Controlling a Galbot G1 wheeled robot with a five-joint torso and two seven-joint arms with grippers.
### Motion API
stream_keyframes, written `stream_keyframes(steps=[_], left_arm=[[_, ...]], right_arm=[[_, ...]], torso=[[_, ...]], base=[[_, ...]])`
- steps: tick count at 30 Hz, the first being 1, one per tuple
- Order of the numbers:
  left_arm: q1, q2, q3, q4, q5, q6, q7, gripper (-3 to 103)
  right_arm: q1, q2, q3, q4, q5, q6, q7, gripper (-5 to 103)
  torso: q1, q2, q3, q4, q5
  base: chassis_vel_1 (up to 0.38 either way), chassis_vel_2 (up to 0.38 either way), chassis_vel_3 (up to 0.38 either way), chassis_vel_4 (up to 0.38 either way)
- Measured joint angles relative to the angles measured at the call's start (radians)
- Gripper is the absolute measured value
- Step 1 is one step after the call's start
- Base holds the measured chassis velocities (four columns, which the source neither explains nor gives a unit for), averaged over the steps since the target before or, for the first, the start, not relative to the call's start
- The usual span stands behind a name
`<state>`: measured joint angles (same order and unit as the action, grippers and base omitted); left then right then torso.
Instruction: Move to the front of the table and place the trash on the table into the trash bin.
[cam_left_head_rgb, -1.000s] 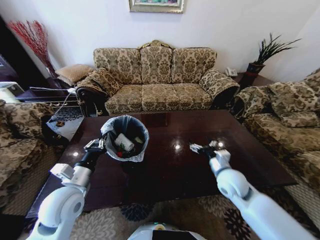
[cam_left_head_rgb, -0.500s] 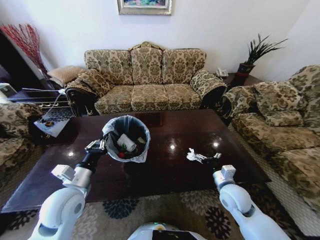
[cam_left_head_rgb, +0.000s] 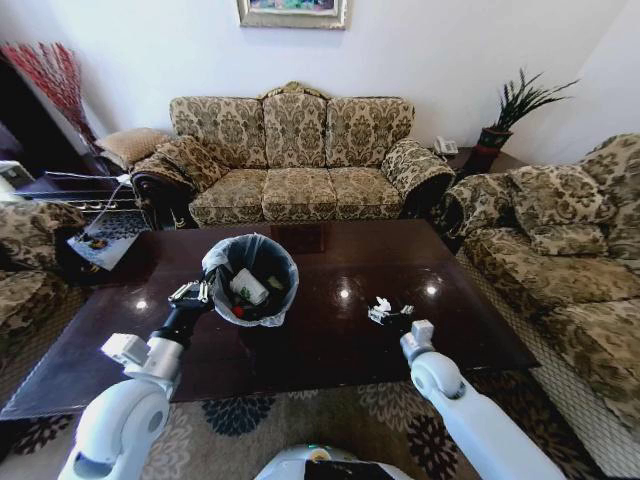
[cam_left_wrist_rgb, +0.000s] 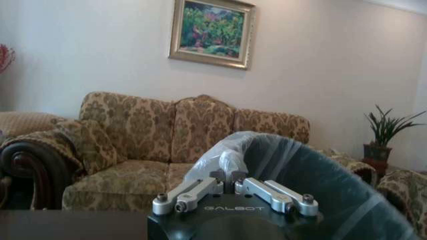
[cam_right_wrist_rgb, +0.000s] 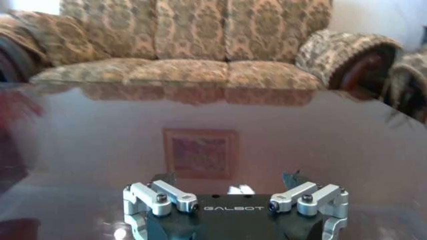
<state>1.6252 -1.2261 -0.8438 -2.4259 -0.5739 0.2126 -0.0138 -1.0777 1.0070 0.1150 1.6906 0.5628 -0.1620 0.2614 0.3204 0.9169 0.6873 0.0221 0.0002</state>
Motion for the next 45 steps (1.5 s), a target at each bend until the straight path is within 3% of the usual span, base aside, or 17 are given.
stream_keyframes(steps=[7,14,17,25,27,28,30,34,36,37,39,43,45], left_arm=[[-0.003,-0.003,0.003,0.012,0.003,0.0,0.002,3],[-0.025,0.007,0.006,0.036,0.004,0.005,-0.001,3],[-0.029,0.009,0.01,0.042,0.003,0.005,0.001,3],[-0.037,0.017,0.016,0.054,0.003,0.006,0.004,3],[-0.037,0.018,0.015,0.055,0.003,0.006,0.005,3],[-0.037,0.02,0.013,0.056,0.003,0.006,0.005,3],[-0.037,0.021,0.012,0.056,0.002,0.006,0.006,3],[-0.036,0.022,0.011,0.056,0.001,0.007,0.01,3],[-0.036,0.022,0.011,0.056,0.001,0.008,0.014,3],[-0.036,0.022,0.011,0.056,0.001,0.009,0.015,3],[-0.036,0.023,0.011,0.055,0.001,0.009,0.016,3],[-0.037,0.027,0.013,0.052,0.002,0.01,0.016,3],[-0.037,0.027,0.015,0.051,0.002,0.01,0.017,3]], right_arm=[[0.045,0.02,-0.041,-0.079,0.024,0.0,-0.018,102],[0.05,0.058,-0.058,-0.172,-0.021,0.036,-0.03,79],[0.049,0.067,-0.051,-0.182,-0.026,0.046,-0.03,76],[0.05,0.074,-0.049,-0.183,-0.032,0.063,-0.02,47],[0.05,0.075,-0.049,-0.181,-0.034,0.065,-0.018,47],[0.05,0.075,-0.049,-0.176,-0.037,0.068,-0.015,40],[0.05,0.075,-0.049,-0.171,-0.039,0.069,-0.012,40],[0.061,0.071,-0.045,-0.14,-0.054,0.075,0.031,28],[0.07,0.065,-0.045,-0.122,-0.055,0.075,0.066,24],[0.082,0.048,-0.049,-0.089,-0.056,0.075,0.103,16],[0.085,0.036,-0.051,-0.068,-0.056,0.075,0.111,16],[0.128,-0.059,-0.093,0.125,-0.026,0.049,0.144,2],[0.141,-0.077,-0.104,0.158,-0.014,0.042,0.148,2]], torso=[[0.0,0.0,0.0,0.0004,-0.0004],[0.0,0.0,0.0,0.0003,-0.0003],[0.0,0.0,0.0,0.0005,-0.0004],[0.0,0.0,0.0,0.0004,-0.0004],[0.0,0.0,0.0,0.0004,-0.0003],[0.0,0.0,0.0,0.0005,-0.0003],[0.0,0.0,0.0,0.0004,-0.0003],[0.0,0.0,0.0,0.0003,-0.0003],[0.0,0.0,0.0,0.0004,-0.0002],[0.0,0.0,0.0,0.0005,-0.0003],[0.0,0.0,0.0,0.0004,-0.0002],[0.0,0.0,0.0,0.0004,-0.0002],[0.0,0.0,0.0,0.0004,-0.0001]], base=[[0.0,0.0,0.0,0.0],[0.0,0.0,0.0,0.0],[0.0,0.0,0.0,0.0],[0.0,0.0,0.0,0.0],[0.0,0.0,0.0,0.0],[0.0,0.0,0.0,0.0],[0.0,0.0,0.0,0.0],[0.0,0.0,0.0,0.0],[0.0,0.0,0.0,0.0],[0.0,0.0,0.0,0.0],[0.0,0.0,0.0,0.0],[0.0,0.0,0.0,0.0],[0.0,0.0,0.0,0.0]])
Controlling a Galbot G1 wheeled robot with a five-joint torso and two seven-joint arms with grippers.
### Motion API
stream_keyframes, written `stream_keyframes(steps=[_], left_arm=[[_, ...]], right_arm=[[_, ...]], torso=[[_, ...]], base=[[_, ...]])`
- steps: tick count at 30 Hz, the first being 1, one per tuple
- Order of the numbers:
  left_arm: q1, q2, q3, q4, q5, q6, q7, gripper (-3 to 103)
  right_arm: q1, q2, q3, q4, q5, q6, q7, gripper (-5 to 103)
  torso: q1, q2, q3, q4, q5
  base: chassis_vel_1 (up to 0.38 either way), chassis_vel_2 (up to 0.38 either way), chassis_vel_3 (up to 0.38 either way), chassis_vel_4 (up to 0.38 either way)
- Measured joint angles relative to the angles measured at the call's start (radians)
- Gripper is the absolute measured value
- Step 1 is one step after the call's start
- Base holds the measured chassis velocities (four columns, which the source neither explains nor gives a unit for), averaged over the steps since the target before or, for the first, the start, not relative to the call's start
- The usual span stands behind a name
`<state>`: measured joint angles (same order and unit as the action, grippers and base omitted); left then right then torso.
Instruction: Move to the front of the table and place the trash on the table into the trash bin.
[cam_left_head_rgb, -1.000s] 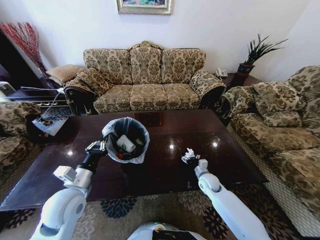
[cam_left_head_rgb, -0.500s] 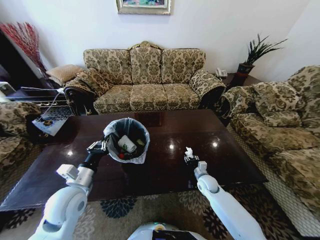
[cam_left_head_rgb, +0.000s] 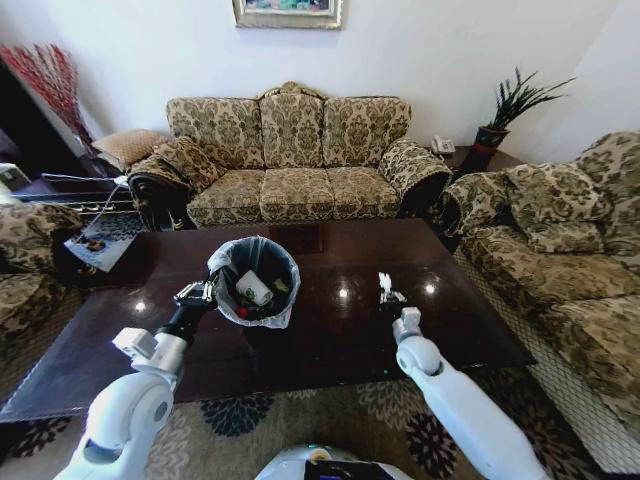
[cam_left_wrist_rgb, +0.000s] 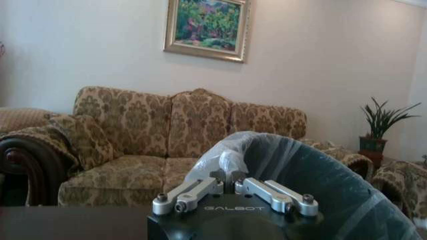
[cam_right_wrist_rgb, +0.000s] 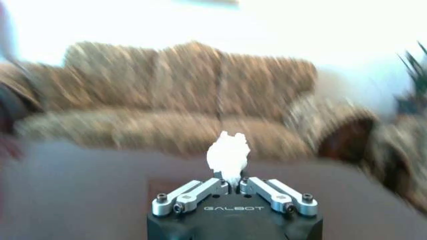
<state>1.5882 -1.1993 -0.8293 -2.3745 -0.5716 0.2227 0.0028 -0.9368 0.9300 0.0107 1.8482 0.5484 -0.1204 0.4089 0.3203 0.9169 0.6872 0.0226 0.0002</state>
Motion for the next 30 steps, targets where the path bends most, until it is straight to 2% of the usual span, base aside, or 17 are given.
stream_keyframes(steps=[2,3,4,6,7,8,10,11,12,14,15,17,22,23,26,27,30], left_arm=[[0.0,0.001,0.006,0.0,0.006,0.001,0.001,3],[0.0,0.001,0.006,0.0,0.006,0.001,0.001,3],[-0.002,0.005,0.015,0.0,0.013,0.003,0.001,3],[-0.007,0.01,0.025,0.004,0.02,0.003,0.001,3],[-0.007,0.01,0.025,0.004,0.02,0.003,0.001,3],[-0.007,0.013,0.028,0.008,0.023,0.004,0.001,3],[-0.009,0.019,0.029,0.009,0.024,0.01,0.001,3],[-0.009,0.019,0.029,0.009,0.024,0.01,0.001,3],[-0.011,0.022,0.027,0.009,0.024,0.013,-0.001,3],[-0.011,0.023,0.026,0.009,0.024,0.015,-0.002,3],[-0.011,0.024,0.023,0.009,0.023,0.019,-0.005,3],[-0.011,0.023,0.022,0.011,0.022,0.023,-0.009,3],[-0.017,0.017,0.025,0.017,0.017,0.037,-0.012,3],[-0.017,0.017,0.025,0.017,0.017,0.037,-0.012,3],[-0.023,0.017,0.024,0.015,-0.003,0.063,-0.02,3],[-0.023,0.017,0.024,0.015,-0.003,0.063,-0.02,3],[-0.03,0.024,0.015,0.009,-0.029,0.088,-0.035,3]], right_arm=[[0.107,-0.088,-0.063,0.146,0.087,-0.046,-0.005,1],[0.107,-0.088,-0.063,0.146,0.087,-0.046,-0.005,1],[0.192,-0.139,-0.088,0.218,0.167,-0.086,-0.046,0],[0.283,-0.182,-0.14,0.268,0.25,-0.118,-0.083,0],[0.283,-0.182,-0.14,0.268,0.25,-0.118,-0.083,0],[0.376,-0.204,-0.225,0.289,0.314,-0.129,-0.096,0],[0.533,-0.198,-0.348,0.298,0.383,-0.139,-0.105,0],[0.533,-0.198,-0.348,0.298,0.383,-0.139,-0.105,0],[0.635,-0.167,-0.434,0.297,0.43,-0.144,-0.099,0],[0.672,-0.146,-0.473,0.292,0.448,-0.145,-0.091,0],[0.742,-0.083,-0.563,0.267,0.477,-0.146,-0.076,0],[0.785,-0.014,-0.642,0.233,0.481,-0.146,-0.073,0],[0.832,0.098,-0.743,0.157,0.482,-0.172,-0.057,0],[0.832,0.098,-0.743,0.157,0.482,-0.172,-0.057,0],[0.855,0.154,-0.773,0.109,0.493,-0.186,-0.034,16],[0.855,0.154,-0.773,0.109,0.493,-0.186,-0.034,16],[0.875,0.174,-0.782,0.1,0.499,-0.201,-0.031,32]], torso=[[0.0,0.0,0.0,0.0,-0.0001],[0.0,0.0,0.0,0.0,-0.0001],[0.0,0.0,0.0,0.0008,-0.0003],[0.0,0.0,0.0,-0.0004,-0.0006],[0.0,0.0,0.0,-0.0004,-0.0006],[0.0,0.0,0.0,-0.0004,-0.0005],[0.0,0.0,0.0,-0.0002,-0.0002],[0.0,0.0,0.0,-0.0002,-0.0002],[0.0,0.0,0.0,0.0002,-0.0005],[0.0,0.0,0.0,0.0002,-0.0006],[0.0,0.0,0.0,0.0005,-0.0005],[0.0,0.0,0.0,0.0005,-0.0006],[0.0,0.0,0.0,-0.0001,-0.0005],[0.0,0.0,0.0,-0.0001,-0.0005],[0.0,0.0,0.0,0.0,-0.0004],[0.0,0.0,0.0,0.0,-0.0004],[0.0,0.0,0.0,0.0001,-0.0005]], base=[[0.0,0.0,0.0,0.0],[0.0,0.0,0.0,0.0],[0.0,0.0,0.0,0.0],[0.0,0.0,0.0,0.0],[0.0,0.0,0.0,0.0],[0.0,0.0,0.0,0.0],[0.0,0.0,0.0,0.0],[0.0,0.0,0.0,0.0],[0.0,0.0,0.0,0.0],[0.0,0.0,0.0,0.0],[0.0,0.0,0.0,0.0],[0.0,0.0,0.0,0.0],[0.0,0.0,0.0,0.0],[0.0,0.0,0.0,0.0],[0.0,0.0,0.0,0.0],[0.0,0.0,0.0,0.0],[0.0,0.0,0.0,0.0]])
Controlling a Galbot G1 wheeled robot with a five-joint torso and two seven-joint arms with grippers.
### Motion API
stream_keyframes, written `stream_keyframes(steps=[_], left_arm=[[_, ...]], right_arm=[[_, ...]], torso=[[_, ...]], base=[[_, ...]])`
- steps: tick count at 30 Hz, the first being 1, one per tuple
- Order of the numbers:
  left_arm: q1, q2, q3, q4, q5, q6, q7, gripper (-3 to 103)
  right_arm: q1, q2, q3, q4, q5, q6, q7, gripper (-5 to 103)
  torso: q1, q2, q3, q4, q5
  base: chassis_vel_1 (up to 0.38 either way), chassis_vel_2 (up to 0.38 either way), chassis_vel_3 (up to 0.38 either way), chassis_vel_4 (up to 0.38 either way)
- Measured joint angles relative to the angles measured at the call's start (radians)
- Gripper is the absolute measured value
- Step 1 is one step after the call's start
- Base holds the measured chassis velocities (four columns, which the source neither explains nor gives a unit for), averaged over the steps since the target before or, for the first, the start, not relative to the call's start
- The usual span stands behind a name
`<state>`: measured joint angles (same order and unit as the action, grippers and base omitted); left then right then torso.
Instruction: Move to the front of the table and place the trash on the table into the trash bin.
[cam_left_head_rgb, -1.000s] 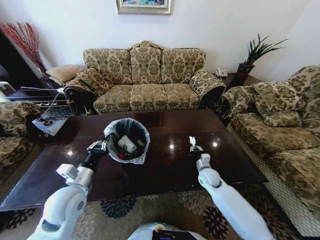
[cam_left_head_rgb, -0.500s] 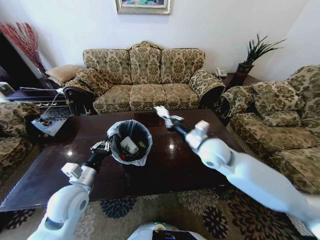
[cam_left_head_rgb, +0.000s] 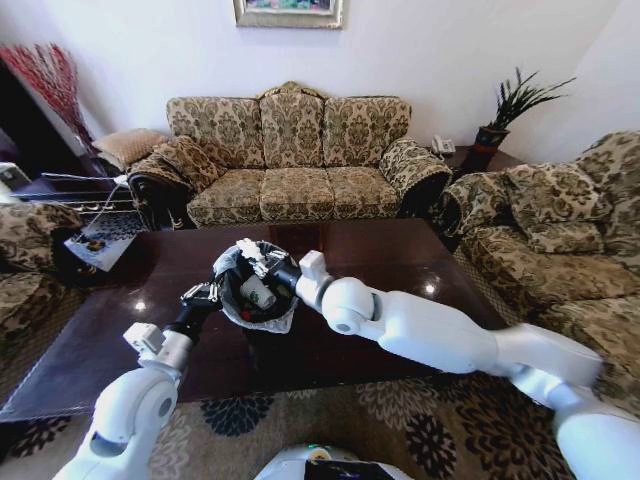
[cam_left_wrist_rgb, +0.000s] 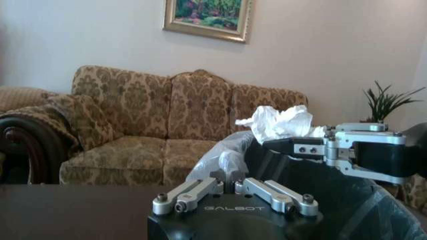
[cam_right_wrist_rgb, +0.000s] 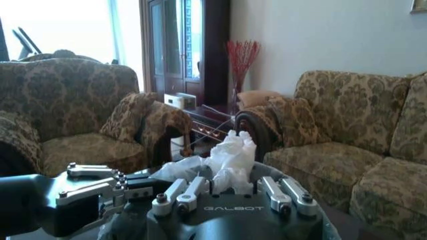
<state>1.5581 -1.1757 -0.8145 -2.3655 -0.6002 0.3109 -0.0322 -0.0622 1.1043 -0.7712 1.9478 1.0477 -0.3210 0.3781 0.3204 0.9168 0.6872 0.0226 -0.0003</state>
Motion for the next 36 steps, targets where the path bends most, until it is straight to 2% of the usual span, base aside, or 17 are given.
stream_keyframes(steps=[2,6,9,10,12,14,15,18,26,30,33,34,35,36], left_arm=[[-0.004,0.002,-0.003,-0.001,-0.004,0.005,-0.004,3],[-0.01,0.008,-0.011,-0.001,-0.015,0.018,-0.009,3],[-0.011,0.011,-0.015,-0.002,-0.02,0.021,-0.009,3],[-0.012,0.014,-0.018,-0.002,-0.023,0.022,-0.009,3],[-0.012,0.014,-0.018,-0.002,-0.023,0.022,-0.009,3],[-0.012,0.016,-0.02,0.0,-0.025,0.022,-0.01,3],[-0.012,0.016,-0.02,0.0,-0.025,0.022,-0.01,3],[-0.014,0.017,-0.02,0.0,-0.027,0.022,-0.01,3],[-0.015,0.018,-0.026,0.009,-0.031,0.022,-0.009,3],[-0.016,0.017,-0.034,0.018,-0.034,0.02,-0.008,3],[-0.017,0.014,-0.038,0.02,-0.042,0.017,-0.009,3],[-0.017,0.014,-0.038,0.02,-0.042,0.017,-0.009,3],[-0.017,0.014,-0.038,0.019,-0.043,0.017,-0.01,3],[-0.016,0.015,-0.038,0.018,-0.043,0.017,-0.01,3]], right_arm=[[0.002,0.004,-0.001,0.0,0.001,-0.004,0.002,32],[0.003,0.011,-0.007,0.016,0.009,-0.02,0.037,54],[-0.002,0.003,-0.01,0.021,0.007,-0.022,0.038,59],[-0.006,-0.001,-0.009,0.023,0.004,-0.022,0.039,70],[-0.008,-0.002,-0.009,0.024,0.004,-0.022,0.04,70],[-0.012,-0.004,-0.005,0.025,0.001,-0.022,0.047,81],[-0.012,-0.004,-0.005,0.025,0.001,-0.022,0.047,81],[-0.013,-0.004,-0.003,0.024,0.0,-0.021,0.052,96],[-0.008,0.004,0.043,0.02,-0.006,0.021,0.096,100],[-0.027,-0.041,0.123,0.043,-0.005,0.025,0.112,100],[-0.103,-0.134,0.236,0.095,-0.009,0.005,0.126,100],[-0.103,-0.134,0.236,0.095,-0.009,0.005,0.126,100],[-0.127,-0.169,0.257,0.113,-0.014,0.001,0.128,100],[-0.172,-0.24,0.291,0.153,-0.03,-0.004,0.128,100]], torso=[[0.0,0.0,0.0,-0.0001,0.0002],[0.0,0.0,0.0,0.0,0.0003],[0.0,0.0,0.0,-0.0001,0.0002],[0.0,0.0,0.0,-0.0002,0.0003],[0.0,0.0,0.0,-0.0002,0.0003],[0.0,0.0,0.0,-0.0002,0.0004],[0.0,0.0,0.0,-0.0002,0.0004],[0.0,0.0,0.0,-0.0001,0.0003],[0.0,0.0,0.0,0.0002,0.0003],[0.0,0.0,0.0,0.0003,0.0002],[0.0,0.0,0.0,0.0002,0.0006],[0.0,0.0,0.0,0.0002,0.0006],[0.0,0.0,0.0,0.0001,0.0009],[0.0,0.0,0.0,0.0,0.0008]], base=[[0.0,0.0,0.0,0.0],[0.0,0.0,0.0,0.0],[0.0,0.0,0.0,0.0],[0.0,0.0,0.0,0.0],[0.0,0.0,0.0,0.0],[0.0,0.0,0.0,0.0],[0.0,0.0,0.0,0.0],[0.0,0.0,0.0,0.0],[0.0,0.0,0.0,0.0],[0.0,0.0,0.0,0.0],[0.0,0.0,0.0,0.0],[0.0,0.0,0.0,0.0],[0.0,0.0,0.0,0.0],[0.0,0.0,0.0,0.0]])
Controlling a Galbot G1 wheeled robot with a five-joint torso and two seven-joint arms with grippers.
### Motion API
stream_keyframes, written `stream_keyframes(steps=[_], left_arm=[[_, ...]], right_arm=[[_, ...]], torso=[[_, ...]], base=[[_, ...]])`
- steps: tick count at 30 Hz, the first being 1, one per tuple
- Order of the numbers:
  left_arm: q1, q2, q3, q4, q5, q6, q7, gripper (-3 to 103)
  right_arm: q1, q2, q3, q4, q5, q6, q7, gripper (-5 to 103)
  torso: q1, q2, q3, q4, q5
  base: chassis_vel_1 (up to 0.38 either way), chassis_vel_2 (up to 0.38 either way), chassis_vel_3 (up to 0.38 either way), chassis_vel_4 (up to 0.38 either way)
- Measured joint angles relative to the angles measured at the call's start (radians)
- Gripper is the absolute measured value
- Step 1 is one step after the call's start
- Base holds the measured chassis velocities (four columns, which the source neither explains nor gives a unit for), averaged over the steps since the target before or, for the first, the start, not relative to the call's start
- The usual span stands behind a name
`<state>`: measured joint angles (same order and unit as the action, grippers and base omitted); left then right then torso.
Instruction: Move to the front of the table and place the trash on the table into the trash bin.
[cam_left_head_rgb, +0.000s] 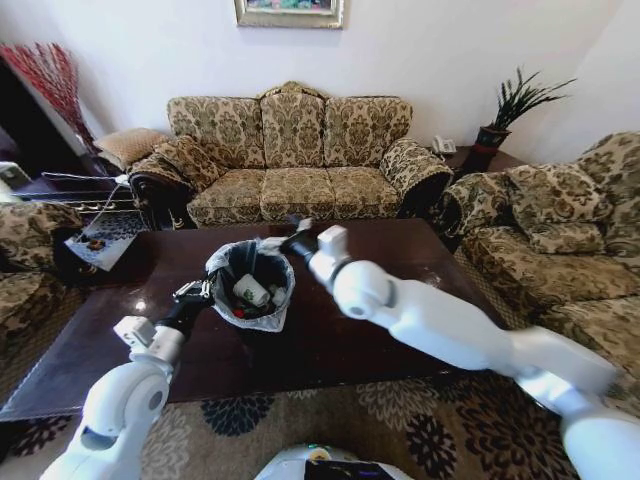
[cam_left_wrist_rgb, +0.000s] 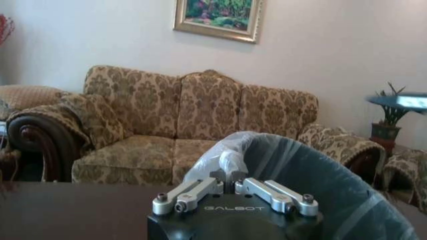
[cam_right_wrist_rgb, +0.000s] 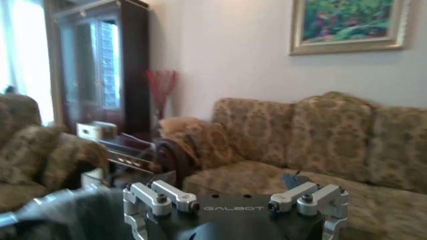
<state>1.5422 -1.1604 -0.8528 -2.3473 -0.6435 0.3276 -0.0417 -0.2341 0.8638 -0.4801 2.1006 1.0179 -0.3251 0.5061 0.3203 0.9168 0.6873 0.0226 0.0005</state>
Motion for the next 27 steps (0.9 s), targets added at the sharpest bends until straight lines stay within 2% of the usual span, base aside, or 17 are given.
stream_keyframes(steps=[3,4,7,9,12,18,22,27], left_arm=[[0.002,-0.002,-0.001,-0.011,0.0,0.0,0.0,3],[0.002,-0.002,-0.001,-0.011,0.0,0.0,0.0,3],[0.026,-0.022,-0.012,-0.026,0.005,-0.002,0.0,3],[0.035,-0.032,-0.015,-0.034,0.009,-0.003,0.0,3],[0.042,-0.047,-0.016,-0.049,0.022,-0.005,-0.005,3],[0.041,-0.058,-0.001,-0.063,0.03,-0.003,-0.012,3],[0.05,-0.063,0.0,-0.07,0.032,-0.002,-0.013,3],[0.057,-0.062,-0.012,-0.076,0.032,-0.002,-0.015,3]], right_arm=[[-0.129,-0.132,0.079,0.092,-0.048,-0.015,-0.004,100],[-0.129,-0.132,0.079,0.092,-0.048,-0.015,-0.004,100],[-0.235,-0.194,0.112,0.168,-0.089,-0.015,0.007,100],[-0.269,-0.203,0.117,0.193,-0.112,-0.015,0.01,100],[-0.329,-0.207,0.123,0.237,-0.163,-0.017,0.007,100],[-0.347,-0.199,0.119,0.257,-0.183,-0.027,0.0,100],[-0.327,-0.19,0.106,0.247,-0.194,-0.037,-0.018,100],[-0.314,-0.181,0.098,0.241,-0.193,-0.05,-0.029,100]], torso=[[0.0,0.0,0.0,-0.0009,0.0],[0.0,0.0,0.0,-0.0009,0.0],[0.0,0.0,0.0,-0.0007,-0.0003],[0.0,0.0,0.0,0.0002,-0.0004],[0.0,0.0,0.0,0.0001,-0.0005],[0.0,0.0,0.0,0.0002,-0.0005],[0.0,0.0,0.0,-0.0005,-0.0003],[0.0,0.0,0.0,0.0001,-0.0007]], base=[[0.0,0.0,0.0,0.0],[0.0,0.0,0.0,0.0],[0.0,0.0,0.0,0.0],[0.0,0.0,0.0,0.0],[0.075,-0.018,-0.085,0.041],[0.165,-0.054,-0.182,0.081],[0.337,-0.082,-0.352,0.074],[0.443,-0.069,-0.423,0.068]])
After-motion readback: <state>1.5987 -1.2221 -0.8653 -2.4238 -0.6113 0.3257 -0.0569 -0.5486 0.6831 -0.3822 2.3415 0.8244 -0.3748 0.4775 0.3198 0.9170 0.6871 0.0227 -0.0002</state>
